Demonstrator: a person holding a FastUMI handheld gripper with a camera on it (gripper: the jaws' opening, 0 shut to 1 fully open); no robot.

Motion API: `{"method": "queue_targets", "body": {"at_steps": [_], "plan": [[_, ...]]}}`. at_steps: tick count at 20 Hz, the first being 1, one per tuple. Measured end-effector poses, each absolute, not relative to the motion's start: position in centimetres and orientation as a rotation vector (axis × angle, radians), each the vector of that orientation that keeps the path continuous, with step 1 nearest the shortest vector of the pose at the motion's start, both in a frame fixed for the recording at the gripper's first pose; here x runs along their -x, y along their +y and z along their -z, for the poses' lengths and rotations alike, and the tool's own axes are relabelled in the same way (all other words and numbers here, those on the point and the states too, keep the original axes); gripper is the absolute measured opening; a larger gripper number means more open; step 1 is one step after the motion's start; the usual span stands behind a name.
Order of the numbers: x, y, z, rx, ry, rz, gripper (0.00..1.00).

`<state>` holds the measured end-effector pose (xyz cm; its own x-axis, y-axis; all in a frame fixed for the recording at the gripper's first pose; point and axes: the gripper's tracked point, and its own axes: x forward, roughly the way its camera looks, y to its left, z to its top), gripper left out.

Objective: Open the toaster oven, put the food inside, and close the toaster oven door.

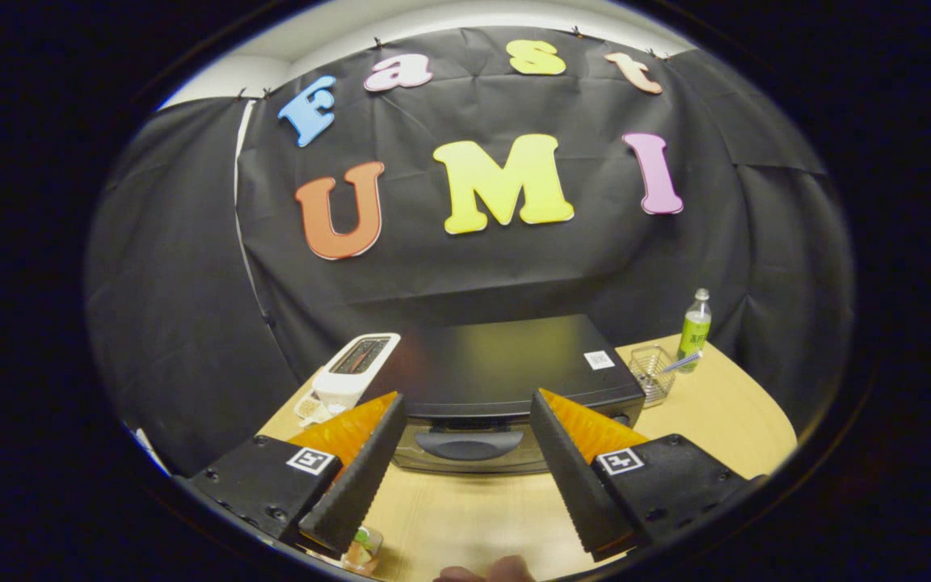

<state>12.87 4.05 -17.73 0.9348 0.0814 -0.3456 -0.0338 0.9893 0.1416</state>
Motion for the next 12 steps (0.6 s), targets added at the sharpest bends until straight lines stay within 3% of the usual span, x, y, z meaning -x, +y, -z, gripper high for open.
{"method": "queue_targets", "body": {"at_steps": [12], "plan": [[-18.1, 4.6, 25.4, -0.076, 0.485, 0.003, 1.00]]}}
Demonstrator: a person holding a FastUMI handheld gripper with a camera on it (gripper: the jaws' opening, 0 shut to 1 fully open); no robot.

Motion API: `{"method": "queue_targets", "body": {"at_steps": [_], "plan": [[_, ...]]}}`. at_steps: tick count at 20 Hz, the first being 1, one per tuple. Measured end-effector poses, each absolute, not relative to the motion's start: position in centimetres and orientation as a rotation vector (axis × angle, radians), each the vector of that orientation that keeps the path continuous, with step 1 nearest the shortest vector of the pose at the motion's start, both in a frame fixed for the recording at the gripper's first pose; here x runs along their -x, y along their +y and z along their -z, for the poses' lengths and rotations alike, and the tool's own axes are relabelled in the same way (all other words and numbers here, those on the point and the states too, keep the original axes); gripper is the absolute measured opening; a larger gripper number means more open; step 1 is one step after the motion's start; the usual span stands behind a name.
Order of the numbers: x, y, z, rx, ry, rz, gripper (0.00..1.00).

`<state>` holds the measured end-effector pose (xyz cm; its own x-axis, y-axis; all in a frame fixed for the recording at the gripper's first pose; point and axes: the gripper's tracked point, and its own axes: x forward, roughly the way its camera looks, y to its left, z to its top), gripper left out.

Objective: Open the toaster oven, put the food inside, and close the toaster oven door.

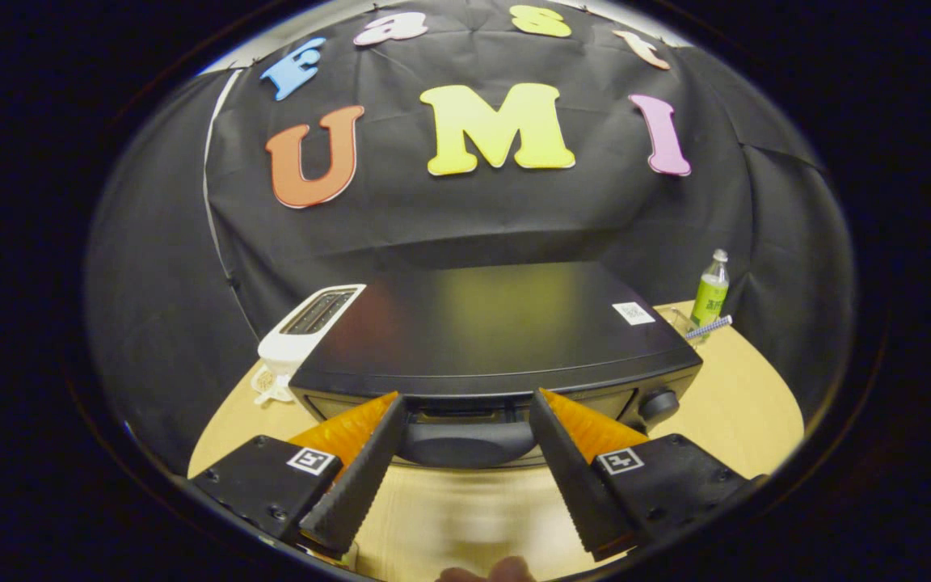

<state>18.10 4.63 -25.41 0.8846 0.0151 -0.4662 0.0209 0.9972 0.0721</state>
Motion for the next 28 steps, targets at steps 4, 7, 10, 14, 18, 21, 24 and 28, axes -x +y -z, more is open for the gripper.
{"method": "queue_targets", "body": {"at_steps": [4, 7, 10, 14, 18, 21, 24, 28], "plan": [[-18.4, 4.4, 25.8, -0.035, 0.481, 0.025, 1.00], [-17.4, 4.4, 26.1, -0.027, 0.489, 0.030, 1.00], [-14.9, 4.5, 26.9, -0.032, 0.509, 0.024, 1.00], [-11.5, 4.7, 28.7, -0.030, 0.550, 0.025, 1.00], [-8.9, 4.7, 30.6, -0.046, 0.604, 0.012, 1.00], [-7.6, 4.8, 32.1, -0.051, 0.640, 0.000, 1.00], [-6.0, 4.8, 34.1, -0.070, 0.700, -0.003, 1.00], [-5.2, 5.0, 35.9, -0.097, 0.793, -0.040, 1.00]]}}
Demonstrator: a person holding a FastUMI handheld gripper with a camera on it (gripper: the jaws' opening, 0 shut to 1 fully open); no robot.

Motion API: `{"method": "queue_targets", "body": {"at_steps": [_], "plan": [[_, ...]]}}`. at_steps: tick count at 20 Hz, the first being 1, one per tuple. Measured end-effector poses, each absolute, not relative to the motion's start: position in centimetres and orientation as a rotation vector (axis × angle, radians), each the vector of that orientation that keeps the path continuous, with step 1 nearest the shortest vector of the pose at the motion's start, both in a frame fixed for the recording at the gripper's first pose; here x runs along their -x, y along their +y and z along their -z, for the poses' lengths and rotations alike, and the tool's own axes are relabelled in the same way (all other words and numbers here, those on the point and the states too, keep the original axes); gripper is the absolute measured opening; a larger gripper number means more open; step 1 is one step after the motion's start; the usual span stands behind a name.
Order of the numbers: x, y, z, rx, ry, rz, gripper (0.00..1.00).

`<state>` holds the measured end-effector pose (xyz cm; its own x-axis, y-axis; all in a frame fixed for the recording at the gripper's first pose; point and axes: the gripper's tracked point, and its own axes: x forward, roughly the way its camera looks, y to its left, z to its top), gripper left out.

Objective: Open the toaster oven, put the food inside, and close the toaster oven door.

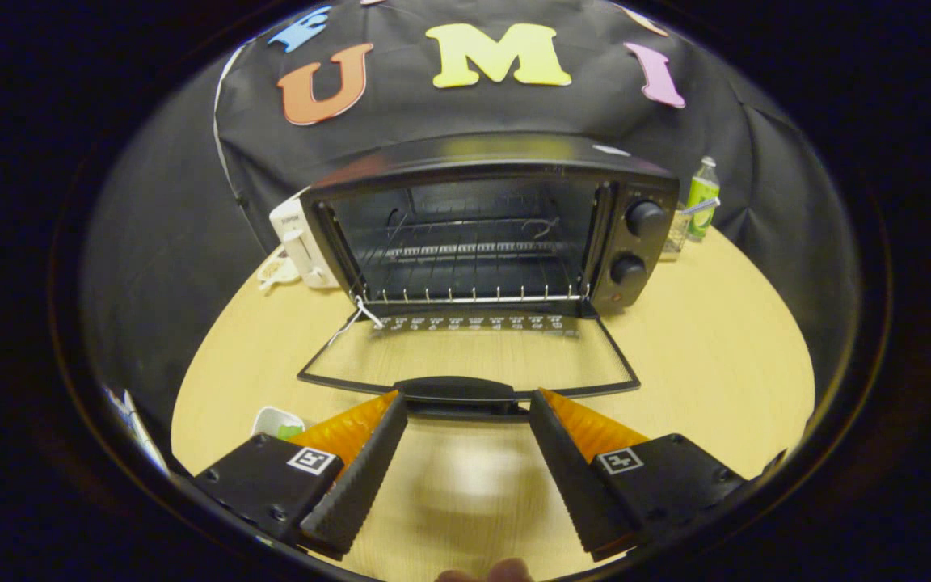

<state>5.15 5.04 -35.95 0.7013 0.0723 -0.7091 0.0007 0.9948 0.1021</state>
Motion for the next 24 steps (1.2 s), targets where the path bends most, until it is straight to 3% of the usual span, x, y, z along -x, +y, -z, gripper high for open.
{"method": "queue_targets", "body": {"at_steps": [16, 24], "plan": [[-1.5, 1.2, 21.7, -0.079, 0.595, -0.149, 1.00], [2.0, 6.4, 22.1, -0.132, 0.733, -0.372, 1.00]]}}
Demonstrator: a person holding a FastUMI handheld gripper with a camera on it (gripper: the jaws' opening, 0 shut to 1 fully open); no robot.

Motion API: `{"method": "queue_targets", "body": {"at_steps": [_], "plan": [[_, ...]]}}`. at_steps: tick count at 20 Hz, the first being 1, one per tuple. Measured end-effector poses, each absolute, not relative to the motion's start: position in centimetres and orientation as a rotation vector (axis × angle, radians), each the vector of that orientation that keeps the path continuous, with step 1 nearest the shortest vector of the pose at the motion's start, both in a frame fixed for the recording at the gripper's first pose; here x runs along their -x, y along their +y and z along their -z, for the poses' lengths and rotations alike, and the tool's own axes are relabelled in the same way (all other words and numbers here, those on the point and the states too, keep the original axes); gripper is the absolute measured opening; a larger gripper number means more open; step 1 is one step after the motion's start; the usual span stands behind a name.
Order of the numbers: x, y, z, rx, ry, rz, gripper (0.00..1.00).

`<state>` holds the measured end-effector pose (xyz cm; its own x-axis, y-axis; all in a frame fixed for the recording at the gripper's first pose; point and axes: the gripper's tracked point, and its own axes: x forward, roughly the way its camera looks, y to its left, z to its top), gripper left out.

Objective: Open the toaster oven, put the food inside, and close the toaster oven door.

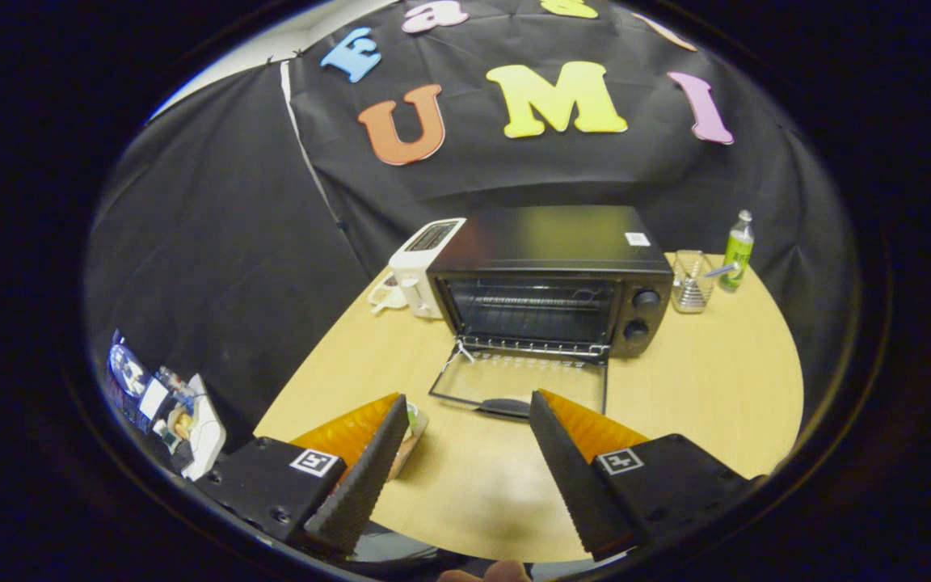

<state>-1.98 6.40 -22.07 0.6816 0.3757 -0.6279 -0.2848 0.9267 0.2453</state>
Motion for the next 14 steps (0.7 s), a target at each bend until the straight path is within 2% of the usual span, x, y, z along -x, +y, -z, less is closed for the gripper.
{"method": "queue_targets", "body": {"at_steps": [7, 14], "plan": [[4.6, 12.8, 28.1, -0.256, 0.991, -0.526, 1.00], [5.2, 16.9, 34.4, -0.372, 1.225, -0.544, 1.00]]}}
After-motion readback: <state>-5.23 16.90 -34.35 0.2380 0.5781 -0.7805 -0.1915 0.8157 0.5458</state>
